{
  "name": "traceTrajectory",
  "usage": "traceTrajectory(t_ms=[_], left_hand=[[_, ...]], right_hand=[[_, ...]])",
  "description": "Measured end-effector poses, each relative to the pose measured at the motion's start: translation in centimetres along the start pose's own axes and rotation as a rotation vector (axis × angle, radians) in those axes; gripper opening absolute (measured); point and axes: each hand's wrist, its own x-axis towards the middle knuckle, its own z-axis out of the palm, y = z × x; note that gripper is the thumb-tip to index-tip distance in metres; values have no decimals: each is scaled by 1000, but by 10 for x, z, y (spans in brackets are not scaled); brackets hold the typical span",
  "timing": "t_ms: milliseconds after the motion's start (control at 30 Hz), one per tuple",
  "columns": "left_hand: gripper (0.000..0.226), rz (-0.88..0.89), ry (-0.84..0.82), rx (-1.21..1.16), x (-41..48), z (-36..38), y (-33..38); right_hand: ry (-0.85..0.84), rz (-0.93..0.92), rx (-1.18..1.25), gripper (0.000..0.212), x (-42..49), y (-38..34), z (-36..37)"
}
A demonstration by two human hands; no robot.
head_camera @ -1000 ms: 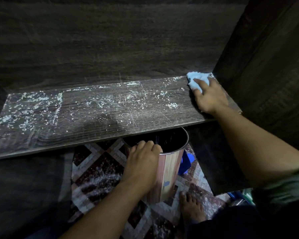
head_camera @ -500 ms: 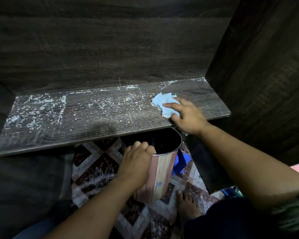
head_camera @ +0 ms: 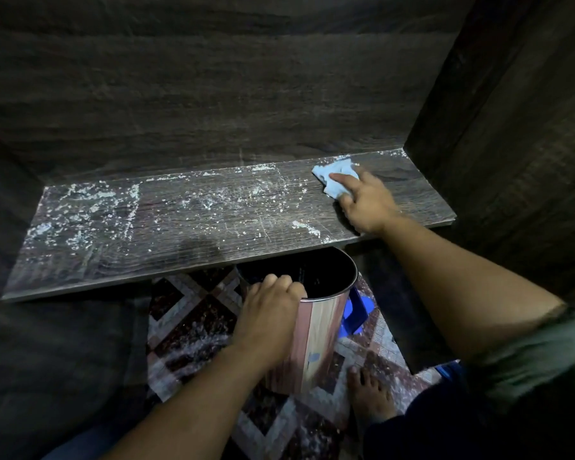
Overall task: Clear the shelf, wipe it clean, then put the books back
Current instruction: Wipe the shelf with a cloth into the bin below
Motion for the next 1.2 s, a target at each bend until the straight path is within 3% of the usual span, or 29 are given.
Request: traceTrajectory(t_ms=[100,600,733,833,900,1000,1100,1200], left_hand=[[35,1,-23,-8,1,0,0],[32,12,-53,0,-8,-10,2],[29,17,-44,11,-10,-10,0],[34,16,-35,-10,-7,-8,-2],[36,8,-28,-17,-5,-7,-3],[37,0,-22,-13,-1,-6,-1],[36,-21,-23,-13,4,-4,2],[35,-30,-18,-21,7,-2,2]], right_hand=[[13,-54,-57,46,-5,-5,4],[-131,-198,190,41,-79,-21,-2],[-282,-154,391,44,-78,-21,-22],[-86,-75,508,47,-48,-14,-33],[101,-42,435,43,-23,-7,-34],[213,14,243,41,9,-7,-29],[237,33,120,45,33,-13,-17],[125,49,-46,47,45,-13,4]])
